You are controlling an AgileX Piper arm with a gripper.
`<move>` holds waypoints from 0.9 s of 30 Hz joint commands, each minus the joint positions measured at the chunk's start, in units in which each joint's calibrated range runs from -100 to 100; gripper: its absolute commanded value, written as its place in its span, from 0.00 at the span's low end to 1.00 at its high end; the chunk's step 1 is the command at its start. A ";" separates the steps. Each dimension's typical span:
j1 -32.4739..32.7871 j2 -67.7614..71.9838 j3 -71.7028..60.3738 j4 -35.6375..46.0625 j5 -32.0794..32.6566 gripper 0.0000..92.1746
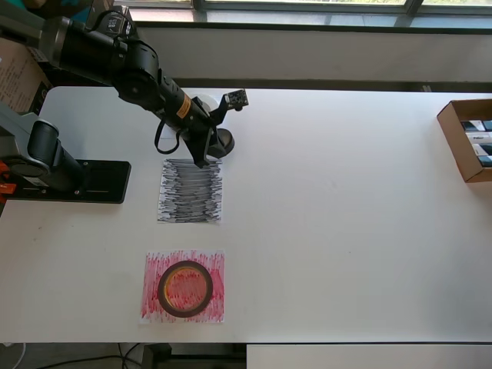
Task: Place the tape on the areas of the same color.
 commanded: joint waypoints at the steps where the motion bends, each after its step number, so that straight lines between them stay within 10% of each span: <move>1: -1.54 -1.89 5.77 -2.20 -0.10 0.00; 27: -5.88 -3.58 11.59 -4.66 -2.06 0.00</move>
